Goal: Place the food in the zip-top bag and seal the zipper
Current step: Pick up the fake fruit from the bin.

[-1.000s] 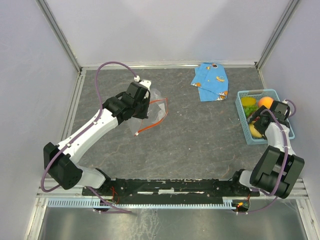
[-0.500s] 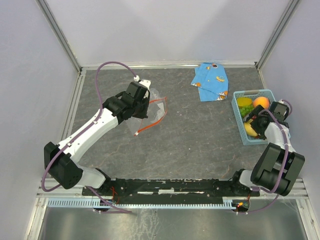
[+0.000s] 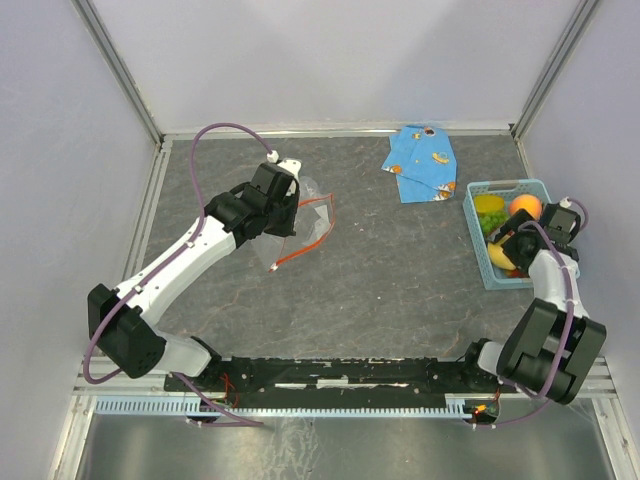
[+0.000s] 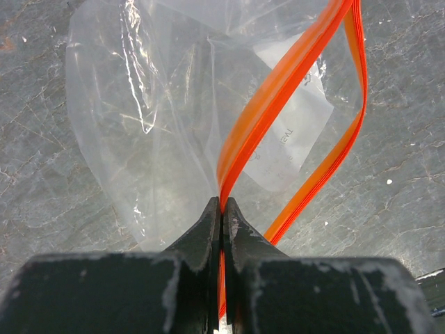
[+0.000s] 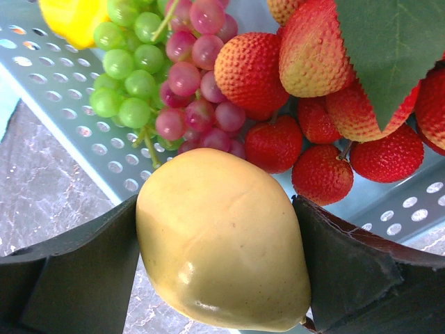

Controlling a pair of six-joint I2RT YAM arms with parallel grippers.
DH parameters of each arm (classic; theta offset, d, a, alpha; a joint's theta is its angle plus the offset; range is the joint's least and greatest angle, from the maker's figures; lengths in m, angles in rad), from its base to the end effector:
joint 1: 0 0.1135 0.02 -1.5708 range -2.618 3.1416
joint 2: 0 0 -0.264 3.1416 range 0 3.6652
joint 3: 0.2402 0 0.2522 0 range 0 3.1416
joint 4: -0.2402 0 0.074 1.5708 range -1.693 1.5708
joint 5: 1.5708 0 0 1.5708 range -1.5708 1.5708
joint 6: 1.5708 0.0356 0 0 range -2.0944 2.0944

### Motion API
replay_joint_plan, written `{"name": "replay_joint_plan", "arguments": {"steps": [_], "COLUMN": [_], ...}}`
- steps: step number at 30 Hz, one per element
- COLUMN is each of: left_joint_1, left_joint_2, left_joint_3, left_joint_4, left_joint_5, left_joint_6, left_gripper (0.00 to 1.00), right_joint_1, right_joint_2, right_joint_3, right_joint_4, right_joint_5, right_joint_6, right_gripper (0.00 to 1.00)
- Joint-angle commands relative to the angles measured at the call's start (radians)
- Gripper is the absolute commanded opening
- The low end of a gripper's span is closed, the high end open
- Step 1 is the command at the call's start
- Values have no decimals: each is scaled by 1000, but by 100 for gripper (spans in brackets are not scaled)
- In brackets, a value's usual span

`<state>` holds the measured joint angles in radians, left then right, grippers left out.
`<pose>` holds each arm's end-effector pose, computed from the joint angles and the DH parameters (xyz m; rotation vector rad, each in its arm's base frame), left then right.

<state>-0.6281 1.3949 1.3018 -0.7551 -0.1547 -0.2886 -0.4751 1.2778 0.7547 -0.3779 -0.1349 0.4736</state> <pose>0.2423 -0.1692 0.3285 0.3387 2.3953 -0.2363 0.2279 -0.1118 0.2102 1.0753 2.2211 0.1660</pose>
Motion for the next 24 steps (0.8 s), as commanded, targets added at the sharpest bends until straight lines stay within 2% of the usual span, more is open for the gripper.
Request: {"name": "replay_joint_plan", "arguments": {"steps": [1, 6, 10, 16, 24], "left_joint_1": [8, 8, 10, 10, 13], "left_joint_2": [-30, -28, -27, -30, -33], "left_joint_3": [4, 4, 5, 5, 5], "left_joint_4": [37, 37, 37, 37, 39], "left_joint_5": [25, 36, 48, 55, 65], "left_joint_6": [49, 49, 49, 49, 49], "left_gripper": [3, 3, 3, 3, 3], "right_joint_1": [3, 20, 88, 302, 610], "right_joint_2": [-91, -177, -250, -328, -369], "right_joint_3": [17, 44, 78, 102, 104], "right_joint_4": [-14, -50, -80, -72, 33], "right_joint_5": [-9, -19, -17, -6, 49], "right_joint_6": [-10, -6, 9, 65, 132], "right_gripper": [67, 66, 66, 67, 67]}}
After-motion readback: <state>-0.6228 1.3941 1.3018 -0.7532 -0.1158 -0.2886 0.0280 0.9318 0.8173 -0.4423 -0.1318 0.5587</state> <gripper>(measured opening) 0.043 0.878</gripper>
